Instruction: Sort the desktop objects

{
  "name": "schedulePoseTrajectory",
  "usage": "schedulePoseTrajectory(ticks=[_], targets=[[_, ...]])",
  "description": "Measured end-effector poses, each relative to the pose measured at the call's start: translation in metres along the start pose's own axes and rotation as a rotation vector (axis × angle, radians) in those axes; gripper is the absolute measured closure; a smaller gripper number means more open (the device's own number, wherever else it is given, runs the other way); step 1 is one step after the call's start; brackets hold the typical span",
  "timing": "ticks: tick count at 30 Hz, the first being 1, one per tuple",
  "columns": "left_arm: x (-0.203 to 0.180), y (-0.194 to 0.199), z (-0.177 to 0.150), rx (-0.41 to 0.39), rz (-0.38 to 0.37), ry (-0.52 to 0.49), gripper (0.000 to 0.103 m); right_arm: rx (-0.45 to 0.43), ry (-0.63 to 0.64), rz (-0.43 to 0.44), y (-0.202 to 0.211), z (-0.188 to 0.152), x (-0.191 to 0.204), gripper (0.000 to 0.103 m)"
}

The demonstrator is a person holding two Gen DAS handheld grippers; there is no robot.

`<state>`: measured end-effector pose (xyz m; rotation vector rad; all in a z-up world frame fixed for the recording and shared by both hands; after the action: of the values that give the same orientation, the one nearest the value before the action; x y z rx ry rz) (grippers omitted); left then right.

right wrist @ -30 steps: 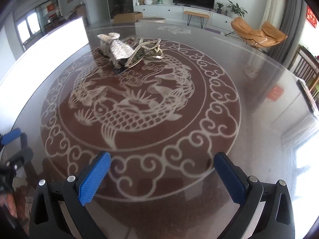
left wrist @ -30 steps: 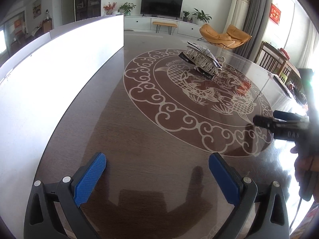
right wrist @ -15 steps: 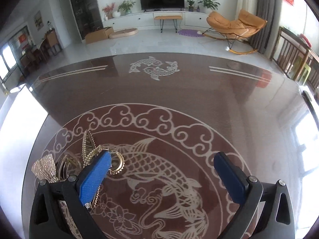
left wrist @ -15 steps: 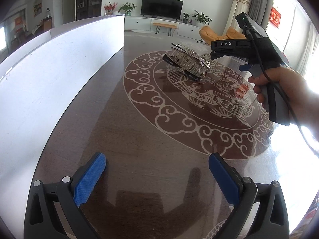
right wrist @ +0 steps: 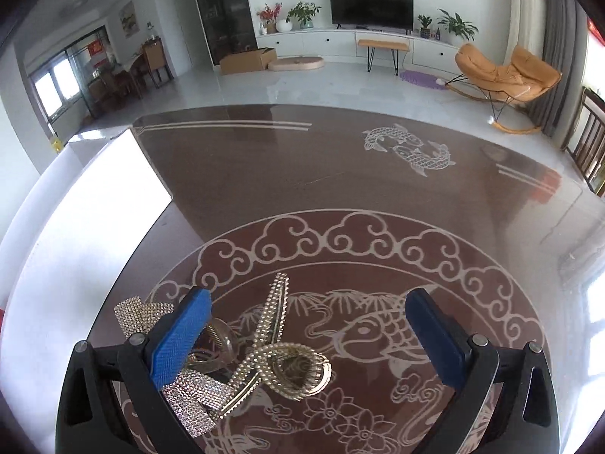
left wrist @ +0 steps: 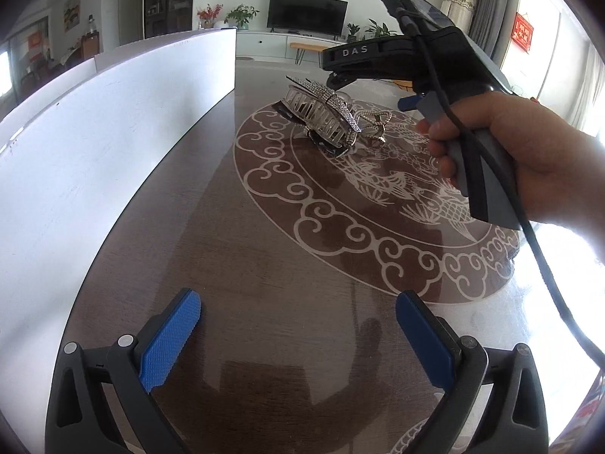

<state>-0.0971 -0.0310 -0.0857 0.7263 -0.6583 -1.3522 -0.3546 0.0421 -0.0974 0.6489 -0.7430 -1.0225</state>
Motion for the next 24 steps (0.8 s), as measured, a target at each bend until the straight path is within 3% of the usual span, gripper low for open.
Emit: schedulePoseTrajectory(ticks=[4,8,13,15,18,22,24], targets=[[0.001,0.000,0.001,-0.003,-0.007,0.006,0.000,0.022,0.034,0.113,-0.010,-0.014,0.032,0.003],[-0.002,-0.002,0.001,0.003,0.009,-0.009,0.000,0.055,0.050,0.193,0.002,-0.031,0.040,0.020],[0.000,-0.001,0.002,-0.002,-0.007,0.006,0.000,0.183,0.121,0.326,0.029,-0.074,0.050,0.021],[-0.002,-0.001,0.002,0.000,0.003,-0.001,0.000,0.143,0.105,0.315,0.047,-0.077,0.044,0.021],[-0.003,-0.003,0.003,0.002,0.005,-0.004,0.000,0.042,0.071,0.215,0.068,-0.073,0.026,0.021],[0.000,-0.002,0.004,-0.004,-0.013,0.012,0.000,0.061,0.157,0.144,0.066,-0.081,0.033,0.021],[0.000,-0.005,0.005,-0.001,-0.006,0.005,0.000,0.099,0.184,0.183,0.057,-0.089,0.045,0.021]])
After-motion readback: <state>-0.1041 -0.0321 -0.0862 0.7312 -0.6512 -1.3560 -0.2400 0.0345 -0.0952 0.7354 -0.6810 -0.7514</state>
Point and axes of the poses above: each gripper's, at about its wrist camera, not at the fingertips, and y roughly against the way its jaws point, x to its left, z to its top, the point moved 4 cm from there along -y, roughly the way its jaws point, and after that the axes turned 10 degrees about z, right-handed, at the moved point
